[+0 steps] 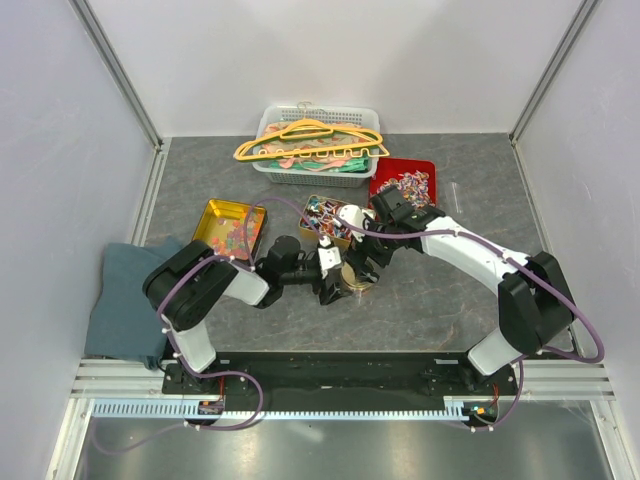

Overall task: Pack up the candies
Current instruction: Close the bottle lid on the packing bottle.

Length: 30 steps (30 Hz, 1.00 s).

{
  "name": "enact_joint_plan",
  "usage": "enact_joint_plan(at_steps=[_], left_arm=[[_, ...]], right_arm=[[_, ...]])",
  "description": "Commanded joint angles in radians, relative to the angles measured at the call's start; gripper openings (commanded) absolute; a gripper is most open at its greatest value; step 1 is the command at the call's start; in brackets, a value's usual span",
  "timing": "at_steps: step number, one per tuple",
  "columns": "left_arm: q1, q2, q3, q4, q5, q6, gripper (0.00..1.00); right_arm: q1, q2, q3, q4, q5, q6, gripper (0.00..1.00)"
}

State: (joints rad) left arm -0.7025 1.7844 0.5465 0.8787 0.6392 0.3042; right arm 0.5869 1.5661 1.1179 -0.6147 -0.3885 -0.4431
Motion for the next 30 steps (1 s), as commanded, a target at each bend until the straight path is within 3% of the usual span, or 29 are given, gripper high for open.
enact_joint_plan(at_steps=[1, 12, 23, 26, 27, 30], left_arm=[[0.015, -0.049, -0.022, 0.003, -0.029, 0.015, 0.99], [0.018, 0.018, -0.046, 0.109, 0.048, -0.040, 0.99], [0.020, 0.023, -0.046, 0.132, 0.063, -0.043, 0.99], [0.018, 0.029, -0.030, 0.134, 0.085, -0.066, 1.00], [0.018, 0.038, -0.023, 0.135, 0.092, -0.077, 0.99], [0.018, 0.061, -0.013, 0.198, 0.126, -0.120, 0.99]], right_arm=[[0.005, 0.008, 0.008, -0.016, -0.055, -0.017, 0.97], [0.011, 0.040, -0.046, 0.137, 0.025, 0.078, 0.97], [0.019, 0.025, -0.030, 0.133, 0.039, 0.073, 0.93], [0.010, 0.012, -0.029, 0.116, 0.039, 0.060, 0.86], [0.001, 0.011, -0.026, 0.103, 0.022, 0.054, 0.78], [-0.018, 0.017, -0.009, 0.060, -0.015, 0.031, 0.69]])
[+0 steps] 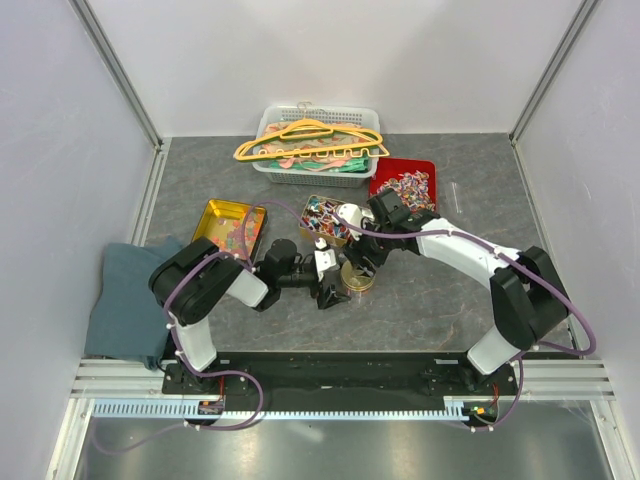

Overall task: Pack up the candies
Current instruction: Close the bottle lid on the packing bottle, then screw the bottle lid onto the packing bottle.

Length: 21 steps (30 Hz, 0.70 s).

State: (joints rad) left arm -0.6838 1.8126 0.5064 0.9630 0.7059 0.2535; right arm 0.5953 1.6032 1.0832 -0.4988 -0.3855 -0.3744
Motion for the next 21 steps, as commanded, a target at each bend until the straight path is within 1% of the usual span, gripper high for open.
enact_joint_plan(at_steps=[1, 5, 9, 14, 16, 21], left_arm=[[0.000, 0.037, 0.029, 0.129, 0.064, -0.088, 1.00], [0.000, 0.071, 0.040, 0.178, 0.073, -0.115, 0.99], [-0.002, 0.094, 0.041, 0.212, 0.076, -0.122, 0.99], [-0.003, 0.120, 0.066, 0.195, 0.064, -0.134, 1.00], [-0.003, 0.132, 0.073, 0.189, 0.038, -0.132, 0.99], [-0.005, 0.134, 0.080, 0.158, -0.017, -0.122, 0.95]], right_arm=[[-0.031, -0.011, 0.029, -0.067, -0.027, -0.043, 0.68], [-0.060, 0.000, 0.041, -0.096, -0.064, -0.058, 0.68], [-0.060, 0.009, 0.052, -0.112, -0.092, -0.063, 0.67], [-0.060, 0.012, 0.052, -0.116, -0.101, -0.064, 0.67], [-0.060, 0.012, 0.053, -0.119, -0.105, -0.063, 0.67], [-0.060, 0.012, 0.057, -0.122, -0.113, -0.063, 0.67]])
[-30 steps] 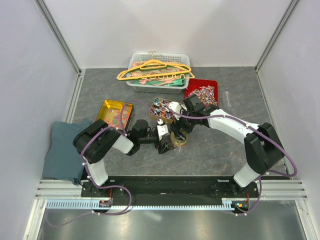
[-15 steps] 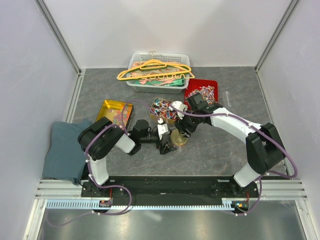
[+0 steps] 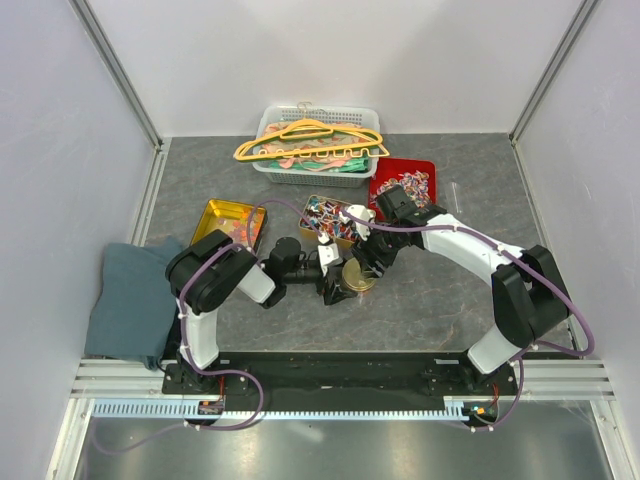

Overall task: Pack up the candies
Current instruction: Screw the bottle lid onto the packing bottle.

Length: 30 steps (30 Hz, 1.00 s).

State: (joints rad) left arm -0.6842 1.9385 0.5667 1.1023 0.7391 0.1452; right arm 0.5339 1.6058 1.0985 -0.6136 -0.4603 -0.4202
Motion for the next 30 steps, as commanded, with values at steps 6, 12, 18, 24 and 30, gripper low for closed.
enact_joint_plan(at_steps=[6, 12, 18, 24, 30], left_arm=[[-0.017, 0.045, -0.002, 0.030, -0.170, -0.027, 0.99], [-0.018, 0.091, -0.014, 0.109, -0.244, -0.111, 1.00], [-0.031, 0.111, -0.037, 0.205, -0.294, -0.110, 0.99], [-0.044, 0.100, -0.056, 0.231, -0.227, -0.072, 0.99], [-0.086, 0.082, -0.067, 0.203, -0.184, -0.009, 0.99]], right_arm=[[0.001, 0.016, 0.052, -0.011, -0.040, -0.017, 0.67], [0.001, 0.019, 0.054, -0.012, -0.040, -0.019, 0.68], [0.001, 0.019, 0.057, -0.012, -0.040, -0.022, 0.69], [0.001, 0.013, 0.076, -0.002, -0.037, -0.003, 0.69], [-0.003, 0.052, 0.147, -0.002, -0.006, 0.014, 0.70]])
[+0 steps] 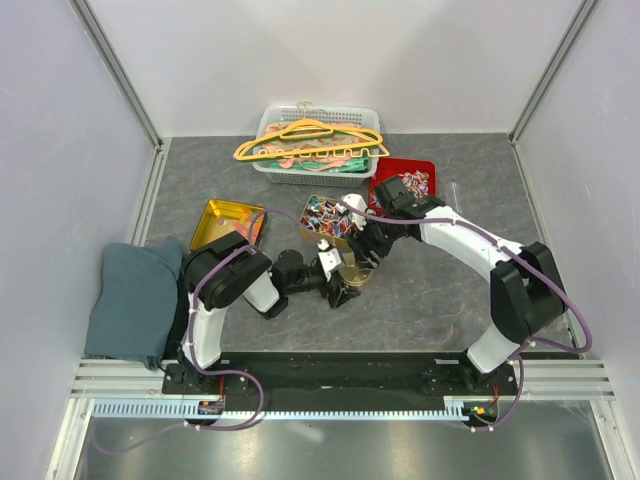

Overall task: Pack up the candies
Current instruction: Screw the bottle lid onto the packing bottle.

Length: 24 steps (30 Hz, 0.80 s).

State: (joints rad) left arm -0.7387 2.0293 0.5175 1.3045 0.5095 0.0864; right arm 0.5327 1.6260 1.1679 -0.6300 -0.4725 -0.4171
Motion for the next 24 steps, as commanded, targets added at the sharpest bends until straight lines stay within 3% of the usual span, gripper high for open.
enact_joint_plan(at_steps=[1, 4, 7, 14, 17, 24], left_arm=[[-0.034, -0.011, -0.017, 0.004, 0.050, 0.053, 0.98], [-0.041, -0.012, -0.025, 0.030, 0.054, 0.065, 0.96], [-0.045, -0.014, -0.030, 0.039, 0.052, 0.073, 0.93], [-0.045, -0.014, -0.031, 0.059, 0.063, 0.073, 0.84], [-0.045, -0.012, -0.025, 0.053, 0.054, 0.072, 0.82], [-0.045, -0.017, -0.025, 0.061, 0.020, 0.075, 0.82]], right_arm=[[-0.005, 0.040, 0.084, 0.027, 0.008, 0.015, 0.70], [-0.010, 0.078, 0.105, 0.030, -0.005, 0.028, 0.69], [-0.019, 0.098, 0.115, 0.024, -0.027, 0.021, 0.59], [-0.034, 0.095, 0.079, -0.008, -0.072, -0.008, 0.56], [-0.036, 0.094, 0.078, -0.023, -0.089, -0.014, 0.47], [-0.043, 0.110, 0.059, -0.057, -0.113, -0.028, 0.45]])
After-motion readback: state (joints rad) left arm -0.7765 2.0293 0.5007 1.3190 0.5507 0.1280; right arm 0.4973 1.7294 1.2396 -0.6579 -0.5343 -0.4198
